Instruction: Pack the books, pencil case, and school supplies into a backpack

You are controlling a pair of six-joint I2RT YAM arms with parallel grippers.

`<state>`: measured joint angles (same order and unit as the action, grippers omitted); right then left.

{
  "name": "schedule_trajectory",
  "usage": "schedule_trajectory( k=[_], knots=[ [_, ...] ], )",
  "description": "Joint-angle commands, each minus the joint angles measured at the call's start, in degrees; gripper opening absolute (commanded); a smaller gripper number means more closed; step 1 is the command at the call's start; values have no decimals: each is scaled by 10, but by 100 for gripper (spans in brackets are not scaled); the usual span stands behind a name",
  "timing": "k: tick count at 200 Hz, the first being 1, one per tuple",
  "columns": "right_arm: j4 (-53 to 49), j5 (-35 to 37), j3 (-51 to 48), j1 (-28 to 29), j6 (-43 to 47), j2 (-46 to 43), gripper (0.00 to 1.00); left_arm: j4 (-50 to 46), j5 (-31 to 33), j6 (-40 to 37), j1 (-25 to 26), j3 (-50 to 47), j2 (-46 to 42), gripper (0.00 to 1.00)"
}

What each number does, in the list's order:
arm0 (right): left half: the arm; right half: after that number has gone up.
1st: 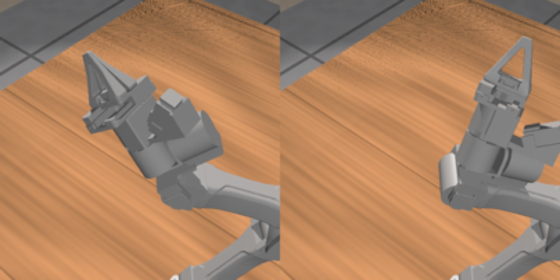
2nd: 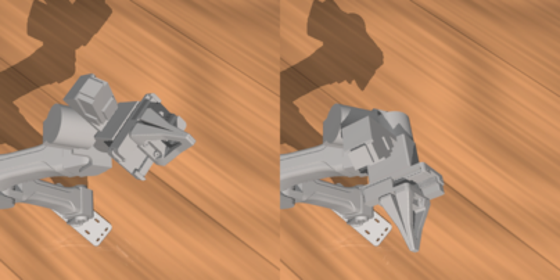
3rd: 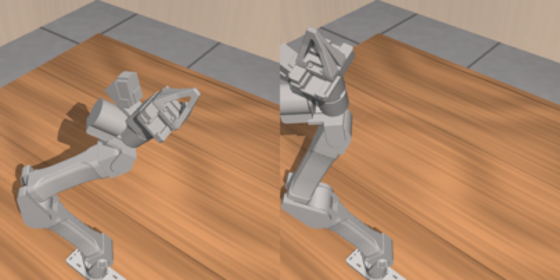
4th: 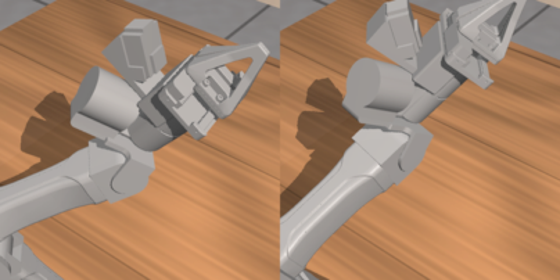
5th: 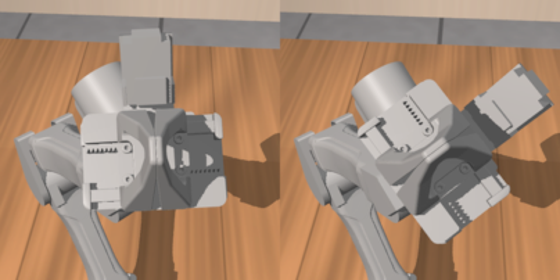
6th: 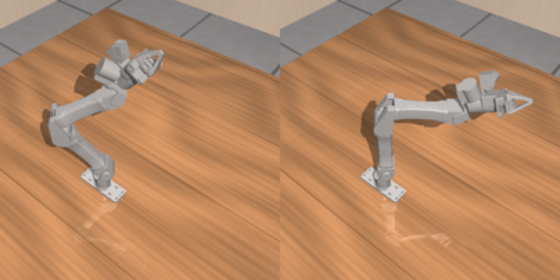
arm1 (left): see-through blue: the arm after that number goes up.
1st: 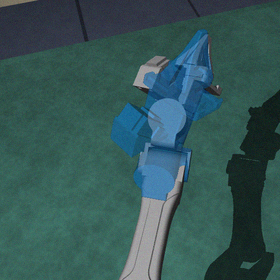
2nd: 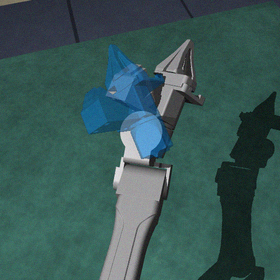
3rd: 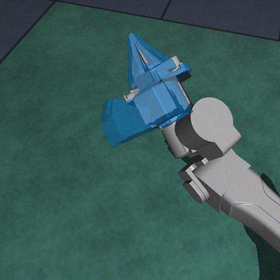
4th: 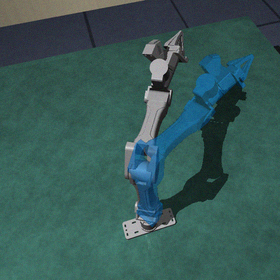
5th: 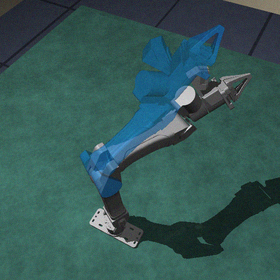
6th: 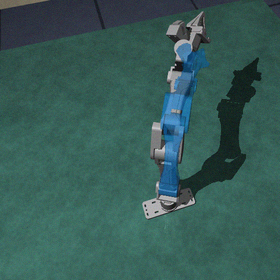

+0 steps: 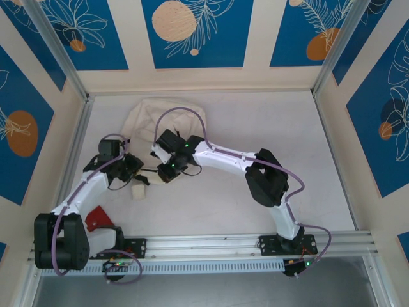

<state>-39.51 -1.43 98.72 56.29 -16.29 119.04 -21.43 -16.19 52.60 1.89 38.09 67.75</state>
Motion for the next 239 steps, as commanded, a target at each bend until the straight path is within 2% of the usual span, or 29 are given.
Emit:
schedule_trajectory(
  k=[1, 13, 83, 122, 147, 197, 218, 239],
  knots=[
    [-134, 86, 26, 0, 11, -16, 0, -9, 37, -25, -4, -12, 6, 5],
    [-169, 119, 29, -4, 13, -11, 0, -16, 46, -32, -4, -16, 6, 0],
    [-237, 277, 59, -42, 35, 23, 0, -54, 86, -60, -4, -20, -6, 0],
    [-237, 283, 75, -66, 49, 37, 0, -59, 86, -65, -4, -26, -10, 0],
    [-226, 230, 67, -66, 55, 18, 0, -55, 80, -69, -5, -26, -8, 0],
    [-165, -1, 70, -32, 53, -18, 0, -12, 23, -68, -2, -26, 0, 0],
    [-151, -56, 94, -8, 46, -7, 0, 7, 9, -57, 4, -26, 8, 0],
    [-149, -74, 112, 7, 38, 7, 0, 24, 3, -48, 12, -25, 17, 0]
  ],
)
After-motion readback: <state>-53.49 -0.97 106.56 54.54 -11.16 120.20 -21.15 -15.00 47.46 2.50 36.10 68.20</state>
